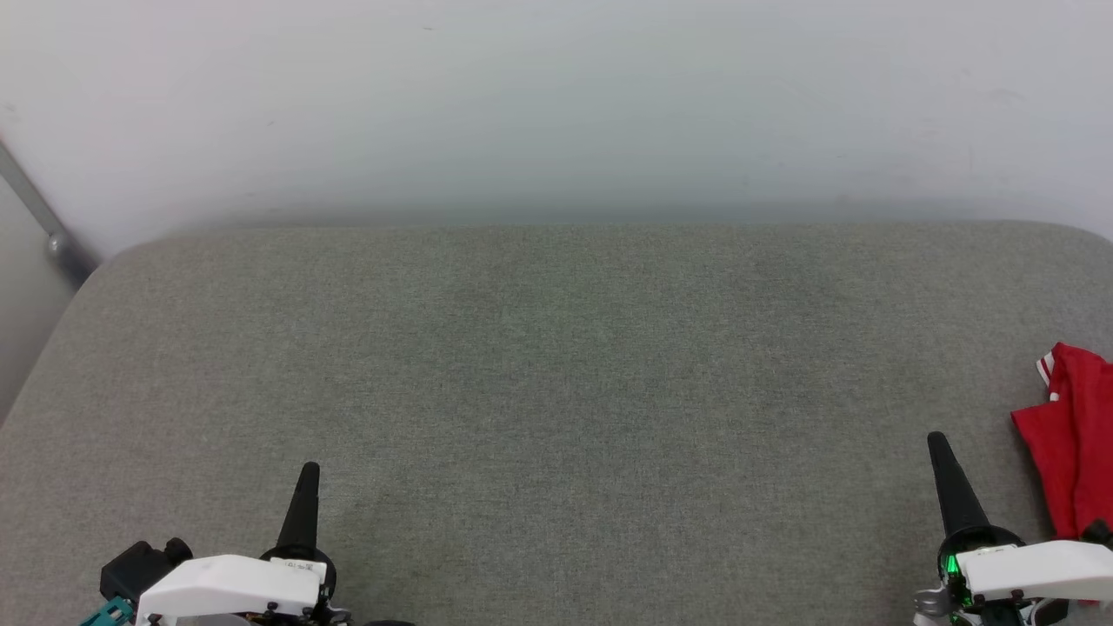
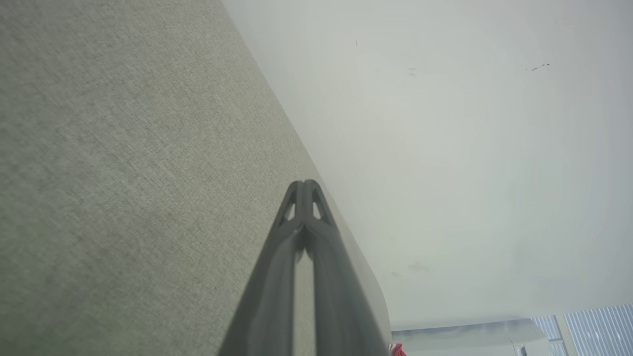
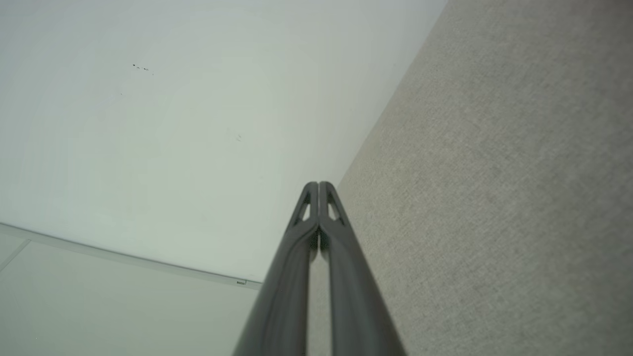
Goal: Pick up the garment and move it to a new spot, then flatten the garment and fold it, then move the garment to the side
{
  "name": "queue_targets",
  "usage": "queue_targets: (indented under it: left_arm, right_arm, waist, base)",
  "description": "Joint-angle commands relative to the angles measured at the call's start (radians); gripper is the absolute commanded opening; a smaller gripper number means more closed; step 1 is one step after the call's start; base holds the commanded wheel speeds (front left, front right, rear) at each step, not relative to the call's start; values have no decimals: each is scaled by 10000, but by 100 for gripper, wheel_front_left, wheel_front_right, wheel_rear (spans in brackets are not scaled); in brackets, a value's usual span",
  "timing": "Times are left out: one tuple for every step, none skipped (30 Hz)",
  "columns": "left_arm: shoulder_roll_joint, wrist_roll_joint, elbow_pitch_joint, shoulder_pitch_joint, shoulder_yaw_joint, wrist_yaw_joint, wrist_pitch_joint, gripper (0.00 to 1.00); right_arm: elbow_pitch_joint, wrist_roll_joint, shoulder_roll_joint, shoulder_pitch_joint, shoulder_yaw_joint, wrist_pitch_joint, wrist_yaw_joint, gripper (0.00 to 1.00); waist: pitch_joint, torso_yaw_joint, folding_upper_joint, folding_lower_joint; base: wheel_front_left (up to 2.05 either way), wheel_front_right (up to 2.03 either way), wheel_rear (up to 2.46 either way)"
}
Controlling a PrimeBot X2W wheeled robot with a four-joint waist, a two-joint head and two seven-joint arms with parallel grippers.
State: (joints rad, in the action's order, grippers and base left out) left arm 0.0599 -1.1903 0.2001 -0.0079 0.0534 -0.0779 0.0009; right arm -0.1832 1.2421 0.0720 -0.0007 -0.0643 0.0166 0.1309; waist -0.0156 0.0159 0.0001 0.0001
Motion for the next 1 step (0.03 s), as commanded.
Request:
queue_targets:
  left_arm:
    - [46, -270, -11, -208, 73, -76, 69, 0]
  right_arm:
    - [17, 266, 75, -306, -28, -55, -1, 0]
  waist:
    - [6, -4, -1, -1]
  base:
    - [0, 0, 0]
